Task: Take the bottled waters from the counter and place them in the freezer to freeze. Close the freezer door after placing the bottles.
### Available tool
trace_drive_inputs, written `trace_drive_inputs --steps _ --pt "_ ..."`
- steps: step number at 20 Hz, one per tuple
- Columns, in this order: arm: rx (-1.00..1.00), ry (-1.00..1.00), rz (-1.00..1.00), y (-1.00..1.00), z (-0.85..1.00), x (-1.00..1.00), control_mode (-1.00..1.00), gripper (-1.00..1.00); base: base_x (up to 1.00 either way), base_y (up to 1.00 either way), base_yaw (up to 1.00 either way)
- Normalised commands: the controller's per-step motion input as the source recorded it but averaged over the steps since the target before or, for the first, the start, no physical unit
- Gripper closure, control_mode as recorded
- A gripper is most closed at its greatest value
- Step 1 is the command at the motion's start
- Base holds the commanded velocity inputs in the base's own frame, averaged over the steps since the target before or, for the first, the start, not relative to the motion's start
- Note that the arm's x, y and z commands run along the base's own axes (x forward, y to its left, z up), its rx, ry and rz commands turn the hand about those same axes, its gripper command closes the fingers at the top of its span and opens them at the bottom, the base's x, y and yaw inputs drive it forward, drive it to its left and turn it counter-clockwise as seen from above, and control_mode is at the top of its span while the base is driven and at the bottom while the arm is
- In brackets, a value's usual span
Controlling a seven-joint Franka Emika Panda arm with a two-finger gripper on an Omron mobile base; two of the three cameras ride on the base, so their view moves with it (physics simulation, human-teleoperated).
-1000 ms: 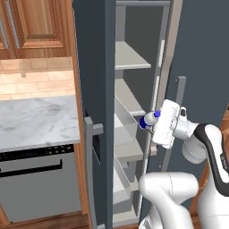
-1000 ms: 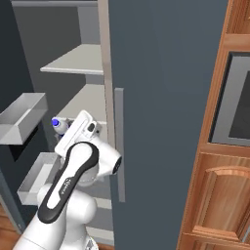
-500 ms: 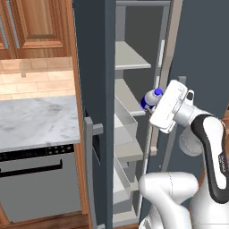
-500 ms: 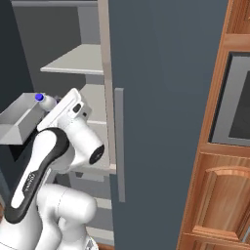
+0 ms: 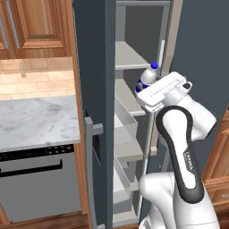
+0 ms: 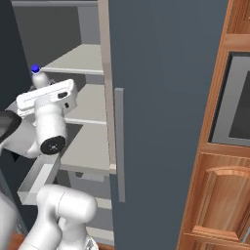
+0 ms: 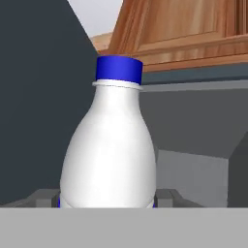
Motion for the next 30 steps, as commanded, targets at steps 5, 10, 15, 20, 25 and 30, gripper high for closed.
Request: trace_drive_inputs --steps 5,10,15,20,25,30 --pt "0.31 0.35 0.00 0.00 0.18 0.00 -1.00 1.00 0.00 0.00 0.00" --pt "-0.03 0.02 0.00 0.06 0.09 -0.02 -1.00 1.00 0.00 0.00 0.00" --pt "-0.11 0.06 -0.03 0.00 0.42 -0.01 -1.00 1.00 0.00 0.00 0.00" --pt "-0.18 -0.03 -0.01 0.00 0.06 -0.07 -1.00 1.00 0.00 0.00 0.00" --pt "-0.18 0.00 0.00 0.17 0.00 0.07 -1.00 1.00 0.00 0.00 0.00" --pt "-0.04 -0.01 0.00 0.15 0.04 0.13 -1.00 1.00 0.00 0.00 0.00"
